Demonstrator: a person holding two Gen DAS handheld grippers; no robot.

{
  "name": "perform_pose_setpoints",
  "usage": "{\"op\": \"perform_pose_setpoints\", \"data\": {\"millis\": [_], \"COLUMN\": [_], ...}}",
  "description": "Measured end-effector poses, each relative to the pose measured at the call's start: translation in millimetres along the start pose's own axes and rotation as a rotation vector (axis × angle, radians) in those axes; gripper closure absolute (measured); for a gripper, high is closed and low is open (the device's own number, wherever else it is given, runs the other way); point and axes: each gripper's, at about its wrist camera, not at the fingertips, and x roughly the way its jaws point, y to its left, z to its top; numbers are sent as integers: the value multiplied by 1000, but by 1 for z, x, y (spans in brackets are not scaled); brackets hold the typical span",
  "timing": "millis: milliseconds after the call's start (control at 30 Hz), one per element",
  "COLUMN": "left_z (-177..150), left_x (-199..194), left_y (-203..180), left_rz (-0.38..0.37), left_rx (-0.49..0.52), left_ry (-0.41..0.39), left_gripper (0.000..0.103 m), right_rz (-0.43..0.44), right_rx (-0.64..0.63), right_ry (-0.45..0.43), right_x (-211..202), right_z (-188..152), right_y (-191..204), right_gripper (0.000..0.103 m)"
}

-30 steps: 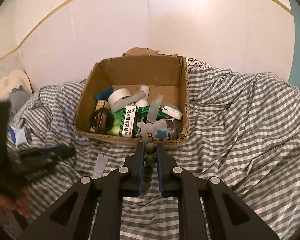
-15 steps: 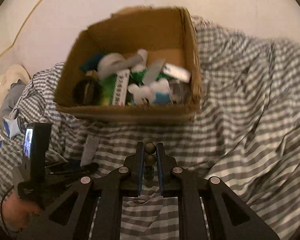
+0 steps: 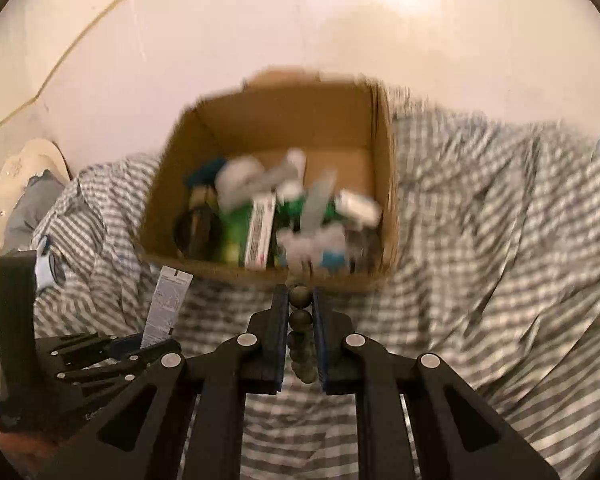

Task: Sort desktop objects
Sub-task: 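Carry the toothpaste tube with the left tool while the right tool carries the bracelet to the box, then open both tools to release the tube and bracelet into the box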

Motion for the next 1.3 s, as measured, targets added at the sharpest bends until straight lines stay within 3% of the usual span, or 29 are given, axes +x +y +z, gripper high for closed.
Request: {"op": "perform_pose_setpoints", "data": {"millis": [233, 433, 567, 600, 633, 700, 733, 767, 900, 1000, 1133, 1200, 1300], "left_z": [82, 139, 158, 162, 166, 172, 174, 175, 171, 166, 158, 155, 149], "left_x": [-19, 27, 68, 77, 86, 95, 96, 94, 72, 37, -37, -69, -113], "left_y": [-10, -1, 6, 6, 7, 10, 13, 14, 13, 7, -9, -17, -37], "left_rz": [-22, 43, 36, 42, 44, 51, 63, 66, 82, 92, 141, 156, 178], "left_rx": [24, 42, 63, 78, 88, 77, 58, 43, 18, 46, 74, 95, 152], "left_ry": [-107, -109, -63, -47, -26, -5, -7, -13, -31, -77, -214, -293, -391], "left_gripper": [80, 80, 79, 75, 63, 38, 33, 33, 21, 19, 1, 0, 0], "right_rz": [39, 72, 59, 49, 34, 7, -1, -4, 12, -4, -38, -59, -96], "right_rx": [-41, -23, -17, -15, -18, -24, -18, -7, 35, 35, 32, 14, -8], "right_ry": [-70, -48, 35, 53, 56, 42, 32, 15, 10, -2, -63, -107, -194], "right_x": [-10, 48, 101, 109, 115, 119, 117, 112, 91, 63, 3, -29, -78], "right_z": [72, 118, 132, 133, 136, 141, 143, 145, 144, 139, 133, 132, 127], "right_y": [3, -10, -22, -26, -29, -37, -41, -45, -56, -55, -45, -38, -28], "right_gripper": [92, 92, 92, 92, 91, 75, 57, 49, 49, 42, 26, 26, 15]}}
